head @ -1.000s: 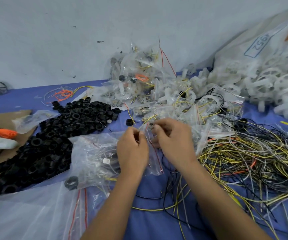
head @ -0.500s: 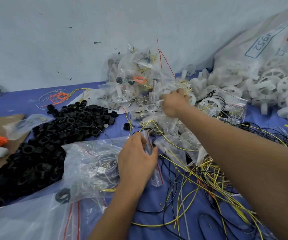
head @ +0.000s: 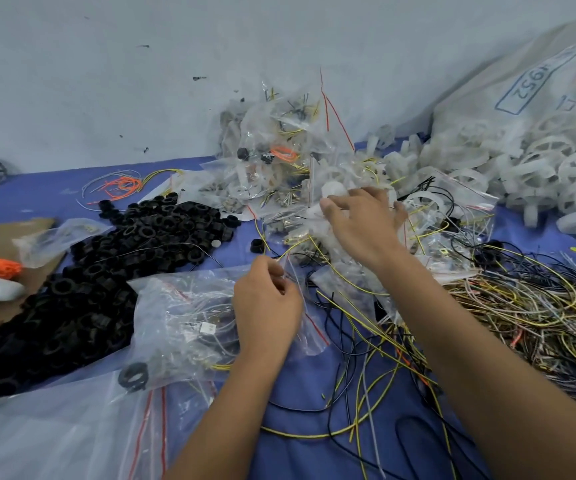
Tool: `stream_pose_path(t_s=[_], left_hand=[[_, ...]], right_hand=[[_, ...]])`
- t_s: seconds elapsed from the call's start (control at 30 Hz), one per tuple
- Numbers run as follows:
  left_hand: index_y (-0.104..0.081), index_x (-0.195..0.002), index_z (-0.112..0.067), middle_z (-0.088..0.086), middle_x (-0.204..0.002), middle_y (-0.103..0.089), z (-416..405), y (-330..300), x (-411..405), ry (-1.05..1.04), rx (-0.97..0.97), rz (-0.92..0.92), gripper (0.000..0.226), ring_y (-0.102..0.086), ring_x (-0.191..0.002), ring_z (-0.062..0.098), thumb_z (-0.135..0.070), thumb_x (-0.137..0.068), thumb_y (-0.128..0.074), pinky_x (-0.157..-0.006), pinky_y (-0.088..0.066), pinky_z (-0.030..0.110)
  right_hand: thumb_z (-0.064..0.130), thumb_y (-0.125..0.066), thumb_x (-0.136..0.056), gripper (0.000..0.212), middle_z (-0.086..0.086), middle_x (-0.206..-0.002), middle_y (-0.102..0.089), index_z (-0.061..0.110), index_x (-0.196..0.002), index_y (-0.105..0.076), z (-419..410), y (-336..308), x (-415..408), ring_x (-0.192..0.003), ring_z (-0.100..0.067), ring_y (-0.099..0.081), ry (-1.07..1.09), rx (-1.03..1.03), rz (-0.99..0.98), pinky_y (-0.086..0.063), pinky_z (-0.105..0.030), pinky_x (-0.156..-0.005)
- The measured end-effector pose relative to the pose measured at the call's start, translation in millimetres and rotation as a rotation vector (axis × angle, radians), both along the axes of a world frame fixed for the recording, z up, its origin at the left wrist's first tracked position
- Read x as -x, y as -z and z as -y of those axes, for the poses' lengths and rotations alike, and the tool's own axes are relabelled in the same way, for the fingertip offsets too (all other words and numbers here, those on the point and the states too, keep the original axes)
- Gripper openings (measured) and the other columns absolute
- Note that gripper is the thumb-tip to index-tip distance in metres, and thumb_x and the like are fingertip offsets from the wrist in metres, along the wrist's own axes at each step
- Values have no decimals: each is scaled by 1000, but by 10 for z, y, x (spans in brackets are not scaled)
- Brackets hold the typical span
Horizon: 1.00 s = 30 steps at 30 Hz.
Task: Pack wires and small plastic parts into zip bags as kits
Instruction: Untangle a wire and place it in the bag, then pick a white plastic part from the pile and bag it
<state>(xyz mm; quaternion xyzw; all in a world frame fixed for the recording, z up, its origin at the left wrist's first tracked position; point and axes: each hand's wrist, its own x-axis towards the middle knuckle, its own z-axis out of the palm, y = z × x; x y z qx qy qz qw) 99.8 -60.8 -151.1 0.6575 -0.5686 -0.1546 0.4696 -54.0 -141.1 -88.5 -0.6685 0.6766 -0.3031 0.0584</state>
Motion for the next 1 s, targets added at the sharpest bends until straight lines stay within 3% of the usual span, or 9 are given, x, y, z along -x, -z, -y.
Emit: stream_pose_path(t_s=[0.13,0.27,0.37,0.43,0.57,0.6,0.67,0.8,1.0], left_hand=[[-61,-88,-20,-11,-74,-63,11,-16,-23,-22,11,-172,14,-61,-70,0,-9,-90,-68,-59,-44,11],[-60,-83,-25,-8,-78,-66,16,-51,-40,-51,26,-354,20,-61,-70,-7,-9,-90,-71,-59,-45,8],[-63,-86,-20,-4,-82,-68,7,-76,-46,-68,49,-456,14,-63,-71,3,-9,-89,-71,-68,-54,23],[-64,-87,-18,-1,-83,-69,-11,-88,-39,-71,83,-508,12,-65,-74,10,-8,-90,-70,-71,-55,27],[-62,-86,-16,1,-80,-68,-48,-112,-22,-64,189,-528,14,-63,-69,10,-5,-90,-69,-67,-52,25],[-62,-86,-16,2,-79,-68,-55,-120,-14,-53,213,-531,15,-63,-69,12,-4,-90,-69,-66,-53,26],[-61,-85,-17,2,-78,-67,-69,-132,-2,-36,251,-532,17,-63,-68,13,-3,-90,-69,-65,-52,25],[-60,-84,-19,-7,-76,-66,-96,-151,11,-24,308,-528,19,-61,-67,7,-3,-91,-69,-64,-50,19],[-59,-84,-21,-8,-76,-65,-93,-157,15,-15,357,-507,21,-60,-66,5,-4,-92,-68,-63,-48,17]], right_hand=[[43,-48,-99,34,5,-131,-62,31,-119,-73,-516,-48,-108,-137,-22,-39,-16,420,61,-21,-54,-106],[19,-60,-96,25,8,-110,-69,29,-112,-77,-843,60,-206,-111,-23,-53,-83,660,134,-33,-43,-88],[2,-59,-96,29,-2,-102,-70,17,-112,-78,-918,240,-239,-97,-27,-61,-201,562,269,-49,-45,-79],[-4,-59,-95,32,-8,-99,-68,12,-118,-75,-948,315,-252,-90,-28,-63,-280,471,298,-53,-44,-74],[-1,-62,-91,64,-3,-103,-66,30,-146,-49,-972,333,-277,-88,-21,-59,-273,330,174,-51,-40,-75],[2,-64,-91,66,-2,-107,-67,33,-145,-44,-977,327,-280,-90,-21,-61,-249,302,189,-52,-40,-77],[5,-68,-88,50,-1,-110,-69,28,-130,-52,-974,333,-276,-94,-22,-64,-233,312,183,-53,-41,-80],[-4,-69,-78,31,0,-89,-67,17,-101,-65,-966,362,-265,-85,-21,-56,-251,353,80,-50,-40,-67],[-3,-78,-75,23,1,-92,-70,10,-93,-70,-940,370,-253,-78,-12,-46,-358,414,120,-45,-27,-68]])
